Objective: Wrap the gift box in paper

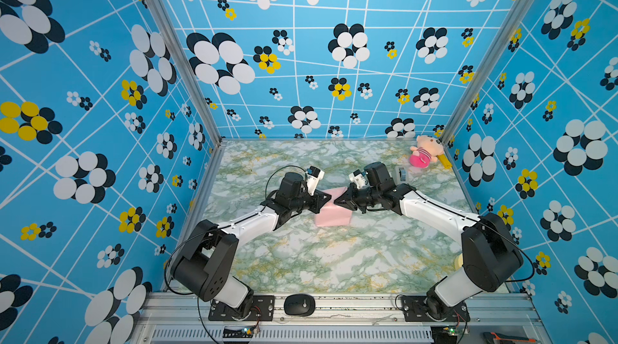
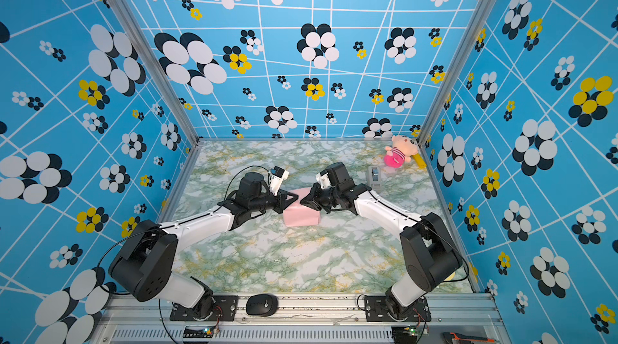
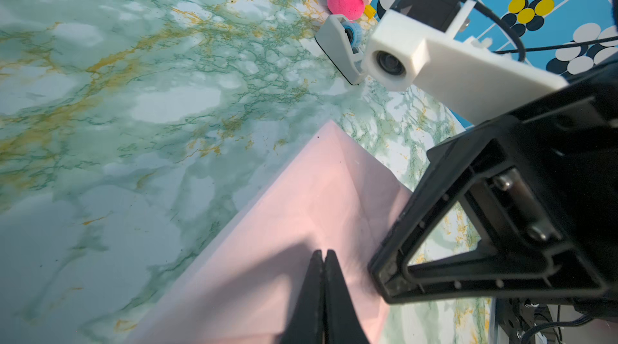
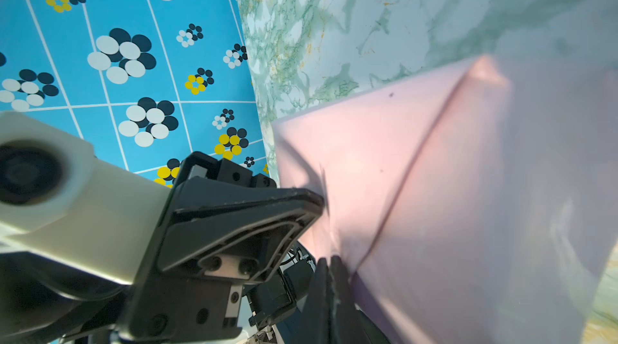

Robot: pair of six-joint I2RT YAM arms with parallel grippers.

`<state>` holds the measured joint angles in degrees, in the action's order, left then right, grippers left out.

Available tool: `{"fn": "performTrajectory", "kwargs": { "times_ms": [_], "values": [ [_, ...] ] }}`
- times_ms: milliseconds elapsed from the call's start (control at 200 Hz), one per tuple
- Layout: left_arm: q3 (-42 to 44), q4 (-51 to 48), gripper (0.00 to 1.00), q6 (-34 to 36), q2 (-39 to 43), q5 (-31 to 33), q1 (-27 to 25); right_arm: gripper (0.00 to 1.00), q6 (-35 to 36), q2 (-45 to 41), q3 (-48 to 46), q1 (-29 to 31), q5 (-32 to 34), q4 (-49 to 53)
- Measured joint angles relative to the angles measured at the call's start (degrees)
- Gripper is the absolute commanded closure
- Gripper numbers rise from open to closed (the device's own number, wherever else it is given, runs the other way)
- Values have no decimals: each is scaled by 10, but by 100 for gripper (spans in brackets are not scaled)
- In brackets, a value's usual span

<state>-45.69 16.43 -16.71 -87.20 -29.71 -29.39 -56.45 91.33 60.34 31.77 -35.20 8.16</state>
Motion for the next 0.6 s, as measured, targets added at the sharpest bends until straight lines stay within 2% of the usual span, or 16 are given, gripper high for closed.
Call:
{"fn": "performTrajectory", "kwargs": {
  "times_ms": [415,600],
  "values": [
    [0,-4,90,-2,4,4,-2,100,13,0,-2,0,2,10],
    [-2,-39,91,-9,26,10,2,100,19,0,-2,0,2,13]
  ]
}}
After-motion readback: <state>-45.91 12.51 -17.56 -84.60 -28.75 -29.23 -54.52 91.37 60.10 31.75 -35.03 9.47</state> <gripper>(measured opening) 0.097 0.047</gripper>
